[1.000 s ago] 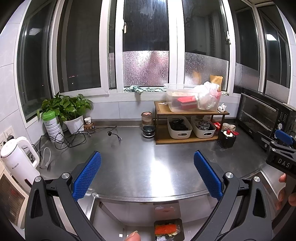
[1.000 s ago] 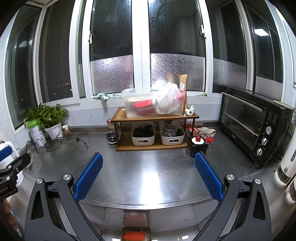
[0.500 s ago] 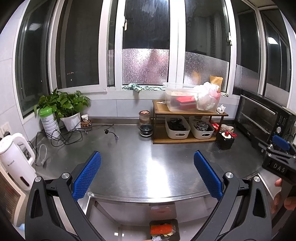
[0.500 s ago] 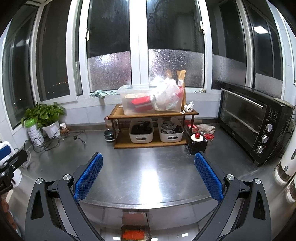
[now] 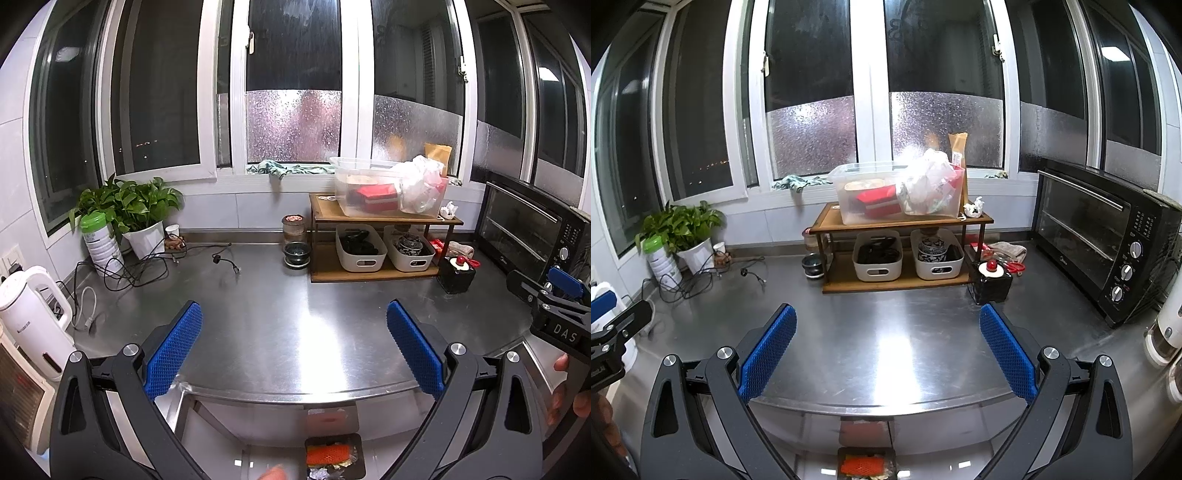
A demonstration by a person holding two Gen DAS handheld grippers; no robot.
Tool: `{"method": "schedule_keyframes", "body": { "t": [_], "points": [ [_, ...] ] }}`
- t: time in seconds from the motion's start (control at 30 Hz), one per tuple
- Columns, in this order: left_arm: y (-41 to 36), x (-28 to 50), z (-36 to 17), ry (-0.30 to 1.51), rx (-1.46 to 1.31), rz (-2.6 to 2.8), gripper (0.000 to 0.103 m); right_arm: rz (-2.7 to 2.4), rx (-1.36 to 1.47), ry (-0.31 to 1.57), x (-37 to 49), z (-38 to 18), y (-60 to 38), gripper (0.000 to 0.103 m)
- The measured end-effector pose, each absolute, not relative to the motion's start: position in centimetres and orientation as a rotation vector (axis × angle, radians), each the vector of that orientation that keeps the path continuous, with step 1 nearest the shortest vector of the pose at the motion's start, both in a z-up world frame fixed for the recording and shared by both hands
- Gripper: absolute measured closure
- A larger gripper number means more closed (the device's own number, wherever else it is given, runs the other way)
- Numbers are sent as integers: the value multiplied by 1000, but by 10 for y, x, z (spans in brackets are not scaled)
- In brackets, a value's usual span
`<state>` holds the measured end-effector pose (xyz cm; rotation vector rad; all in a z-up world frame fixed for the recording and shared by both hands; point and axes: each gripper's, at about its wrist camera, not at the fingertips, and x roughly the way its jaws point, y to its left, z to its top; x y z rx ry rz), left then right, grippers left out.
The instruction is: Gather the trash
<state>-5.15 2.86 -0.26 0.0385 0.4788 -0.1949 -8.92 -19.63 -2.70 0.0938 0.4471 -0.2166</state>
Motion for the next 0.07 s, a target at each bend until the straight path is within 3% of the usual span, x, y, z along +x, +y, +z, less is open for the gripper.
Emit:
{"method": "schedule_keyframes", "body": {
  "t": [0.07],
  "points": [
    [29,-48,-3,485,39,-199,8,-217,93,449,-87,-27,-196,3]
  ]
}}
